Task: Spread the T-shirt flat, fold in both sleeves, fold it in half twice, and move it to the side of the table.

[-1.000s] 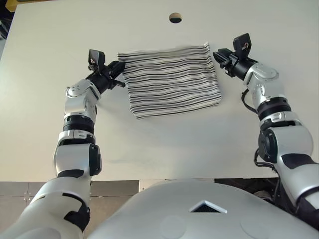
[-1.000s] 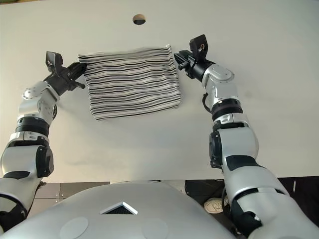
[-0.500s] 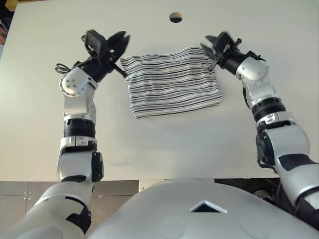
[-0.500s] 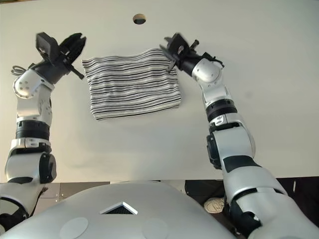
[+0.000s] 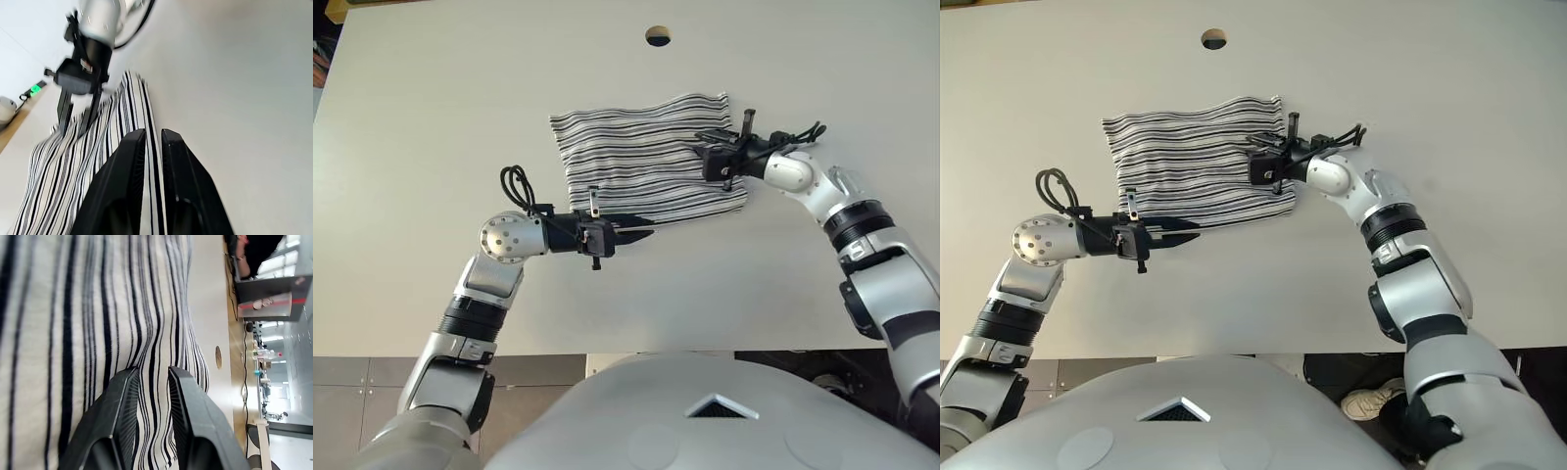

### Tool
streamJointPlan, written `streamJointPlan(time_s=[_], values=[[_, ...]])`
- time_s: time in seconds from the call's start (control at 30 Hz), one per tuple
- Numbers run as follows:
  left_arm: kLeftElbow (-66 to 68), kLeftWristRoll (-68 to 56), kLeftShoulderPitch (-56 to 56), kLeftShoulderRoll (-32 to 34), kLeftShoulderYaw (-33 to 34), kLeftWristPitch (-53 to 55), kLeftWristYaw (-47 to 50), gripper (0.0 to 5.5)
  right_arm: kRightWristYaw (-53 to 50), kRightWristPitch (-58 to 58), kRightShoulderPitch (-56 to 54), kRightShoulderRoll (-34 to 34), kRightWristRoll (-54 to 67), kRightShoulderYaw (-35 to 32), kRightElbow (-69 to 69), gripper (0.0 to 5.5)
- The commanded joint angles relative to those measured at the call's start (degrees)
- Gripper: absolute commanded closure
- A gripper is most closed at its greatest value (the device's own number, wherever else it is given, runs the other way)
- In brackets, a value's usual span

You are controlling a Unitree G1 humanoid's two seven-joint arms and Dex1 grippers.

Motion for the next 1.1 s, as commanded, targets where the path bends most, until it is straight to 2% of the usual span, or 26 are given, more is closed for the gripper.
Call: streamJointPlan(time_s=[0.03, 0.17, 0.23, 0.33, 0.47, 0.6, 0.87, 0.97, 1.1], values=[[7.43, 11.57, -4.30, 1.89, -0.33, -0.80, 8.46, 4.90, 6.35, 0.46, 3.62, -3.08, 0.37, 1.61, -3.20, 4.40], [12.70, 21.49, -7.10, 4.50, -2.07, -2.56, 14.85, 4.90, 15.47, 0.74, 6.63, -5.53, 5.83, 1.55, -11.24, 4.40], [14.30, 24.44, -7.80, 5.64, -3.55, -3.59, 16.23, 4.90, 23.09, 2.19, 9.63, -6.44, 12.54, 1.71, -18.19, 4.40], [15.84, 25.63, -8.21, 6.31, -5.28, -4.86, 17.01, 4.90, 31.51, 5.60, 13.54, -7.75, 19.55, 2.61, -27.91, 4.40], [16.68, 27.07, -9.78, 7.46, -6.31, -6.49, 19.29, 4.90, 38.52, 9.11, 18.14, -9.48, 23.06, 5.10, -37.48, 4.40], [16.66, 26.94, -12.17, 7.76, -6.93, -12.31, 22.13, 4.90, 40.54, 11.46, 21.29, -7.98, 24.87, 7.24, -43.14, 4.40], [19.31, 33.15, -16.61, 10.80, -4.68, -18.35, 32.48, 4.90, 39.54, 14.19, 22.53, -9.47, 29.48, 2.26, -47.03, 4.40], [21.56, 35.02, -17.85, 12.56, -4.09, -19.04, 36.03, 4.90, 39.55, 15.65, 22.92, -9.93, 34.05, -0.93, -49.09, 4.40], [22.31, 32.04, -16.91, 15.83, -2.07, -20.37, 36.63, 4.90, 41.83, 23.43, 23.68, -11.24, 48.81, -8.91, -53.46, 4.40]])
